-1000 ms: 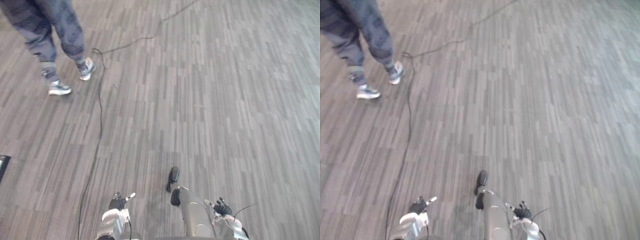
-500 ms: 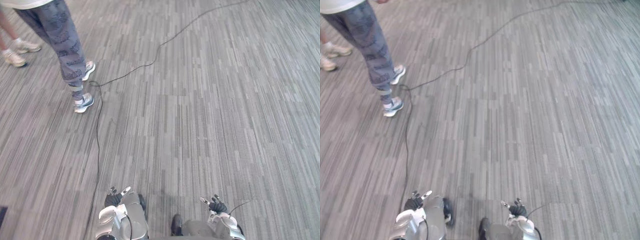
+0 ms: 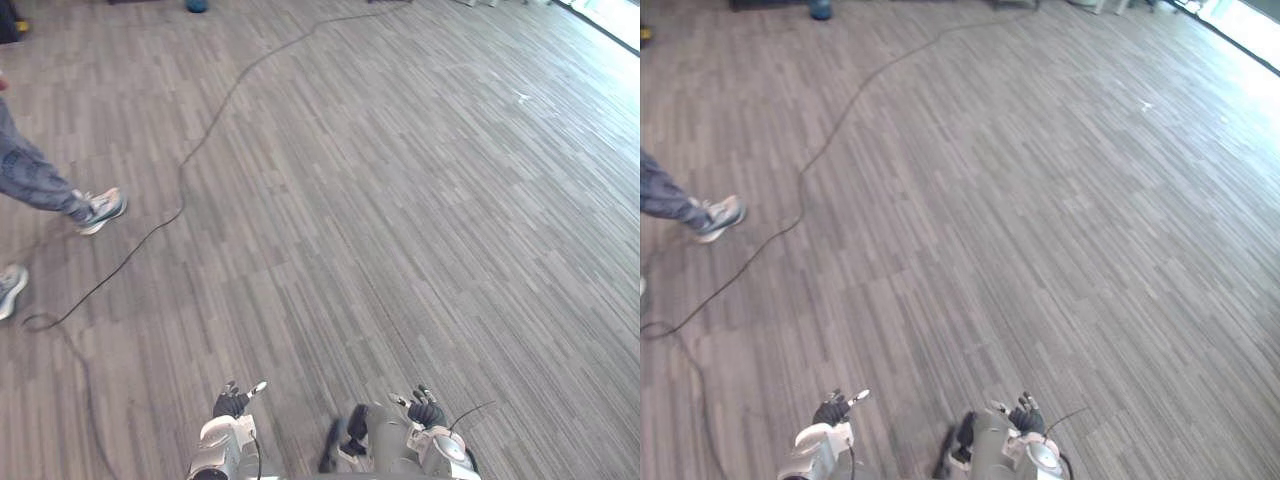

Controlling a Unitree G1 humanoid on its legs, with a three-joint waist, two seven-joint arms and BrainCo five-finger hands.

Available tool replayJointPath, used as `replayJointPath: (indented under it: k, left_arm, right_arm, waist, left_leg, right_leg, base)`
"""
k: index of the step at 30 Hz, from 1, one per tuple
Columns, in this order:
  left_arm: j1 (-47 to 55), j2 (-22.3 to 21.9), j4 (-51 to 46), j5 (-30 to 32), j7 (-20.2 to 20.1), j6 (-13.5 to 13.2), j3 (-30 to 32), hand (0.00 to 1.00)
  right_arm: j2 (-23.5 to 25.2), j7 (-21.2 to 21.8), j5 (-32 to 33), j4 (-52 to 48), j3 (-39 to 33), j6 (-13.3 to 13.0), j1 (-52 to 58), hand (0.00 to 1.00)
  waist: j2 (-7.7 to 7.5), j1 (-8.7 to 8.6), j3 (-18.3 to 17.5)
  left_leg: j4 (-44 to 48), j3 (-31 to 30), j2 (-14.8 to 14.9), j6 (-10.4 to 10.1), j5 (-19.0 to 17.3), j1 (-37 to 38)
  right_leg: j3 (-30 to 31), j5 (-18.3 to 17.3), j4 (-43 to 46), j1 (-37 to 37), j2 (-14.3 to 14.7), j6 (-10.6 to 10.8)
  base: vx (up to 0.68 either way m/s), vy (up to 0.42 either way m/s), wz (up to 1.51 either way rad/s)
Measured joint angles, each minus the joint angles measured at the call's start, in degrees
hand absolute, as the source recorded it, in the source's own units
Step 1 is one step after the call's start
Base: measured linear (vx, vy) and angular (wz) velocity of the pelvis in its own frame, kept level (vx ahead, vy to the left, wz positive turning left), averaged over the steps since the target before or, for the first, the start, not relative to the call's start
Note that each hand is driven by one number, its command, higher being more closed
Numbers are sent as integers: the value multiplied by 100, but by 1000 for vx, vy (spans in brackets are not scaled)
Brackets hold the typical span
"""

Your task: Pick up cushions and gather them together orderly.

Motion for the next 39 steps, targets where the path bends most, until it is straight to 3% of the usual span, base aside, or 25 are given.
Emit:
replayJointPath:
  k: [1,2,3,4,5,6,8,9,12,14,17,18,19,20,22,24,25,27,29,31,33,34,35,38,39]
  left_arm:
    - [63,-21,22,16,-2,9,-75,0]
    - [113,-85,80,116,-10,16,-50,0]
    - [114,-247,133,173,-8,44,75,0]
    - [143,-348,134,229,-12,77,170,0]
    - [125,-335,111,250,-4,80,170,0]
    - [132,-331,81,277,-8,75,224,0]
    - [111,-343,-86,295,-7,70,390,0]
    - [229,-374,-283,275,-5,62,380,0]
    - [298,-369,-535,120,-5,-59,386,0]
    - [367,-375,-696,-21,-6,-133,406,0]
    - [563,-357,-688,-136,8,-167,611,0]
    - [588,-333,-695,-219,12,-175,630,0]
    - [618,-284,-681,-212,14,-165,603,0]
    - [602,-153,-658,-180,3,-148,601,0]
    - [451,-46,-482,-75,5,-124,563,0]
    - [438,21,-305,-39,10,-12,454,0]
    - [440,23,-293,-17,11,-14,414,0]
    - [348,3,-231,-7,10,-16,153,0]
    - [231,0,-216,-7,-2,-17,61,0]
    - [88,24,14,-4,3,-11,-11,0]
    - [54,34,162,13,-5,-8,-319,0]
    - [72,36,191,38,-14,-7,-345,0]
    - [124,-59,247,143,-13,4,-320,0]
    - [161,-194,232,246,-6,5,-90,0]
    - [179,-207,209,325,-8,12,-9,0]
  right_arm:
    - [-75,0,-11,93,-11,13,33,0]
    - [-150,11,-38,194,-35,42,124,0]
    - [-351,34,-43,203,-172,85,46,0]
    - [-404,31,-41,170,-243,76,49,0]
    - [-373,44,-51,91,-329,82,43,0]
    - [-354,37,-86,91,-321,88,35,0]
    - [-374,10,-109,145,-182,90,-2,0]
    - [-362,-16,-68,169,78,116,-20,0]
    - [-330,-14,4,173,438,136,-64,0]
    - [-287,-8,-1,200,579,147,-67,0]
    - [-150,-11,-30,285,587,159,-85,0]
    - [-146,-12,-60,383,591,144,-94,0]
    - [-133,-12,-144,467,593,147,-46,0]
    - [-48,-14,-190,488,578,146,-1,0]
    - [11,2,-222,493,500,135,-35,0]
    - [2,28,-224,475,540,120,-11,0]
    - [-8,34,-224,467,541,116,-11,0]
    - [-4,48,-224,328,547,60,-30,0]
    - [-6,57,-231,203,538,34,-33,0]
    - [-100,92,-270,231,538,10,-122,0]
    - [-329,85,-282,380,511,18,-181,0]
    - [-360,83,-293,415,507,27,-157,0]
    - [-456,81,-319,510,413,87,-116,0]
    - [-555,87,-333,560,246,92,-198,0]
    - [-573,88,-358,487,267,97,-208,0]
  waist:
    - [-29,-84,-19]
    - [-21,-116,-46]
    - [365,-42,-56]
    - [535,-89,-128]
    - [643,-160,-82]
    - [691,-136,-74]
    - [726,-80,2]
    - [637,-13,55]
    - [558,77,21]
    - [565,248,0]
    - [527,397,-35]
    - [452,426,-82]
    - [379,544,-244]
    - [88,525,-391]
    - [-55,471,-364]
    - [46,453,-276]
    - [68,418,-264]
    - [156,221,-255]
    - [213,182,-275]
    - [197,90,-244]
    - [163,-143,-188]
    - [128,-151,-191]
    - [228,-195,-164]
    - [510,-171,-151]
    - [626,-186,-71]
  left_leg:
    - [-133,-10,-155,-391,5,250]
    - [-182,-53,-259,-696,-47,651]
    - [-143,22,-39,-842,31,792]
    - [218,-21,149,-1328,357,730]
    - [1226,-306,484,-1272,834,440]
    - [2290,-702,742,-1000,1281,-19]
    - [4799,-1235,1201,-663,1036,-1100]
    - [5794,-1406,1267,-593,397,-1946]
    - [5307,-1259,1260,-355,-180,-3024]
    - [3794,-1193,1070,-270,-359,-3635]
    - [1068,-1758,550,-477,134,-3874]
    - [879,-1914,391,-455,421,-3920]
    - [725,-2094,103,-231,1057,-3882]
    - [749,-2055,-144,-62,1150,-3826]
    - [985,-1822,-167,171,752,-3588]
    - [848,-1620,-171,289,355,-2604]
    - [791,-1603,-181,306,267,-2405]
    - [382,-1426,-184,306,-209,-1480]
    - [55,-1402,-138,73,-483,-1097]
    - [-182,-1267,-97,32,-512,-702]
    - [-488,-1334,-160,32,-512,-205]
    - [-559,-1393,-224,31,-513,-81]
    - [-651,-1520,-190,23,-505,265]
    - [414,-1656,133,-570,-145,30]
    - [2108,-2013,457,-870,253,-622]
  right_leg:
    - [-8,484,-791,54,103,-141]
    - [71,1276,-796,75,77,-1112]
    - [-14,783,-161,-65,234,-1149]
    - [7,330,376,-193,275,-1157]
    - [94,-10,553,-37,456,-1073]
    - [227,-159,480,153,664,-1049]
    - [546,-316,162,782,1082,-984]
    - [982,-477,-229,1591,1310,-985]
    - [1667,-647,-930,2432,1500,-740]
    - [2125,-678,-1397,3001,1455,-548]
    - [2781,-963,-1556,3562,1285,-248]
    - [2883,-1042,-1557,3661,1192,-173]
    - [3080,-1147,-1520,3766,974,13]
    - [3121,-1207,-1337,3682,662,118]
    - [3118,-901,-313,3337,481,546]
    - [2835,35,2222,2525,277,952]
    - [2723,-30,2645,2376,206,922]
    - [1843,-611,3726,1405,-161,526]
    - [1373,-870,3462,765,-201,431]
    - [882,-992,2317,358,-173,305]
    - [722,-202,97,244,-71,322]
    - [825,33,-274,248,-79,306]
    - [990,644,-29,316,18,-210]
    - [993,-196,708,300,139,-288]
    - [1081,-369,581,629,355,-299]
  base:
    - [669,-90,17]
    - [809,-103,-25]
    - [772,-91,-59]
    - [656,-80,-74]
    - [645,-115,-62]
    - [523,-97,-70]
    - [632,-65,-105]
    - [653,-32,-107]
    - [499,37,-113]
    - [568,167,-130]
    - [564,241,-110]
    - [729,350,-107]
    - [814,360,-73]
    - [849,334,-55]
    - [803,307,-48]
    - [766,318,-78]
    - [599,216,-55]
    - [592,158,-35]
    - [471,73,-30]
    - [644,7,-12]
    - [636,-82,41]
    - [651,-122,47]
    - [531,-110,7]
    - [634,-196,-21]
    - [631,-219,-28]
